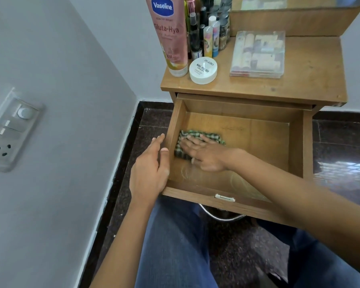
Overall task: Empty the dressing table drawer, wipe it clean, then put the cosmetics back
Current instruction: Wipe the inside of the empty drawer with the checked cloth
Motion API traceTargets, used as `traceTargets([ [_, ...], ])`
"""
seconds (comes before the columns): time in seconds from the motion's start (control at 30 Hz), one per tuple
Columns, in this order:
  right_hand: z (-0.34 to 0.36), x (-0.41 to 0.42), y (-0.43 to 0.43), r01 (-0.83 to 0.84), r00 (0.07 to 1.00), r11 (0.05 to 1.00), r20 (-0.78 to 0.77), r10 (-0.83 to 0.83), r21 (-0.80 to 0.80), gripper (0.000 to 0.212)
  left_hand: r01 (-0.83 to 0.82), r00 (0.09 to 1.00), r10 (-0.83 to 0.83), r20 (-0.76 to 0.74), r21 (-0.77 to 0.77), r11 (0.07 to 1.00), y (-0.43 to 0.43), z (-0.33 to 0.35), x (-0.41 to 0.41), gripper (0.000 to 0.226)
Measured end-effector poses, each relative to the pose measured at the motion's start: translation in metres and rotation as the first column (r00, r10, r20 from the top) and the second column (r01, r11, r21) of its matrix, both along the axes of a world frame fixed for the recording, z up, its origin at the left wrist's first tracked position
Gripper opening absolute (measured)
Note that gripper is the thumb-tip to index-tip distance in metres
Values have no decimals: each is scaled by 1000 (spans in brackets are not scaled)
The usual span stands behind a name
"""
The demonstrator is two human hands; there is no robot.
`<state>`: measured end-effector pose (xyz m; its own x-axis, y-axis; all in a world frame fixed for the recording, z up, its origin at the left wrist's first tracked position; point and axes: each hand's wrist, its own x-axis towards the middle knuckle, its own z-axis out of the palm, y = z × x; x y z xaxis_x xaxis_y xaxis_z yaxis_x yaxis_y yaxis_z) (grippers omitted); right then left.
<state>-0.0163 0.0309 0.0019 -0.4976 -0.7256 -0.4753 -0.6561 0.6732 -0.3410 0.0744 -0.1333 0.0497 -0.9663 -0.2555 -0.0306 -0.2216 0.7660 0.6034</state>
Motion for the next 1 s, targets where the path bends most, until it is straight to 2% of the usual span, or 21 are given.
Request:
traceTargets([
  [0.2, -2, 6, 14, -190, 982, 981, -23, 189, -47, 59, 34, 999, -33, 39, -26, 999, -2, -2, 3, 47],
  [0.37, -4, -29, 17, -45, 998, 998, -48, 43, -51, 59, 46, 998, -44, 36, -37, 998, -3, -2, 2, 44],
  [0.47, -6, -20, 12, -6, 1000, 999, -25, 5, -45, 61, 32, 999, -31, 40, -28, 999, -3, -3, 1, 42],
  [0.7, -4, 21, 6, -186, 981, 979, 39, 190, -85, 64, 45, 997, -42, 60, -44, 998, 0, -1, -1, 48],
  [0.87, 0, 26, 10, -257, 965, 963, 32, 260, -84, 66, 60, 997, -57, 48, -54, 997, 2, 2, 0, 47],
  [1.0, 4, 30, 36, -295, 949, 954, 95, 300, -60, 65, 62, 997, -60, 41, -45, 997, 0, 3, 1, 44],
])
